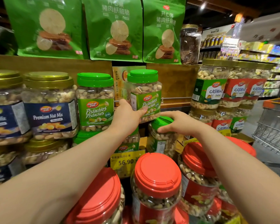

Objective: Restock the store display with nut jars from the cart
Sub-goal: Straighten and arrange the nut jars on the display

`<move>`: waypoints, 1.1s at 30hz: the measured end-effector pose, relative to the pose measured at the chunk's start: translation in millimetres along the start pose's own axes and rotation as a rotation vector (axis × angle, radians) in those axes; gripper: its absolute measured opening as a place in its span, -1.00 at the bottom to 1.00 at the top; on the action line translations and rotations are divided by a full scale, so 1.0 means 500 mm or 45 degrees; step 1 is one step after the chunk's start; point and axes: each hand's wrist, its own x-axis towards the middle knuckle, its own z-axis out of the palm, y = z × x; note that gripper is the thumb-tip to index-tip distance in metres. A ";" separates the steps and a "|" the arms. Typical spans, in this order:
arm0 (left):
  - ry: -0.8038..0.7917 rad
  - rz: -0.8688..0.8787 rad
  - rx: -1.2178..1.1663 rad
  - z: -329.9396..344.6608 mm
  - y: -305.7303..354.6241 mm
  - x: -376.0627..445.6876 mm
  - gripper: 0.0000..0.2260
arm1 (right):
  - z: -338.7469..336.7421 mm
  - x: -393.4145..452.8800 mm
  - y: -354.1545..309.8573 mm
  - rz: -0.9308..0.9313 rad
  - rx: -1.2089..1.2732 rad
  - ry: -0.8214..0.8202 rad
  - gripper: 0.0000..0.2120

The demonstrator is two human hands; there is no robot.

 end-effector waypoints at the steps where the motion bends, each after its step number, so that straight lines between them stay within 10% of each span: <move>1: -0.005 -0.003 -0.002 0.000 0.001 0.000 -0.47 | -0.012 -0.004 0.002 0.011 0.104 -0.092 -0.14; 21: 0.007 -0.001 0.010 -0.009 0.017 -0.004 -0.48 | 0.012 -0.007 -0.003 0.066 0.006 0.044 0.15; 33: -0.013 0.014 0.031 -0.017 0.019 -0.008 -0.47 | 0.017 0.007 0.004 -0.069 0.187 0.002 -0.22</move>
